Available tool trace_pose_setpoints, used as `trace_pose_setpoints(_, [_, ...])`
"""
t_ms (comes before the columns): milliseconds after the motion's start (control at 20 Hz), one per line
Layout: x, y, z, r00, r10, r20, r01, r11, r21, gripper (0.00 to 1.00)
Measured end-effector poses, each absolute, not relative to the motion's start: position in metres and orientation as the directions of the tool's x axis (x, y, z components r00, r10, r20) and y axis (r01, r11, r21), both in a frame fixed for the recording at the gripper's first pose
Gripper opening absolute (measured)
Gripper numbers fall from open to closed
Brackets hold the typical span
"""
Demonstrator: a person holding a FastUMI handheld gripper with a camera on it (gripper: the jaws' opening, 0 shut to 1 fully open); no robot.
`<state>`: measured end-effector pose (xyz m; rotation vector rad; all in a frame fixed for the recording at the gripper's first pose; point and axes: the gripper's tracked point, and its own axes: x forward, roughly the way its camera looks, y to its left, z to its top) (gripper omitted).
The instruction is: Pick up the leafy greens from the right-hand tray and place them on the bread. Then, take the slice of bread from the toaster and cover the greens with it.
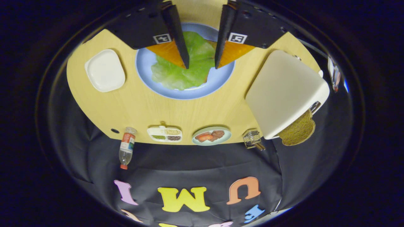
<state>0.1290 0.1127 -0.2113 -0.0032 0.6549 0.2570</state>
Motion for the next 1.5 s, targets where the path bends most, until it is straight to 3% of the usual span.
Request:
trace_pose_setpoints(100, [0.126, 0.116, -0.197, 0.772, 0.244, -0.587, -0.253, 0.965, 0.068, 0.69])
trace_pose_setpoints(250, [0.12, 0.124, -0.17, 0.793, 0.257, -0.552, -0.268, 0.961, 0.061, 0.77])
trace_pose_setpoints(450, [0.111, 0.145, -0.124, 0.828, 0.275, -0.488, -0.293, 0.955, 0.041, 0.95])
trace_pose_setpoints(850, [0.101, 0.222, -0.058, 0.85, 0.342, -0.401, -0.349, 0.935, 0.058, 0.95])
trace_pose_setpoints(1350, [0.14, 0.3, -0.078, 0.832, 0.344, -0.434, -0.339, 0.936, 0.093, 0.95])
trace_pose_setpoints(1450, [0.148, 0.306, -0.088, 0.828, 0.322, -0.458, -0.322, 0.943, 0.081, 0.9])
trace_pose_setpoints(1500, [0.152, 0.312, -0.093, 0.823, 0.319, -0.469, -0.322, 0.944, 0.076, 0.81])
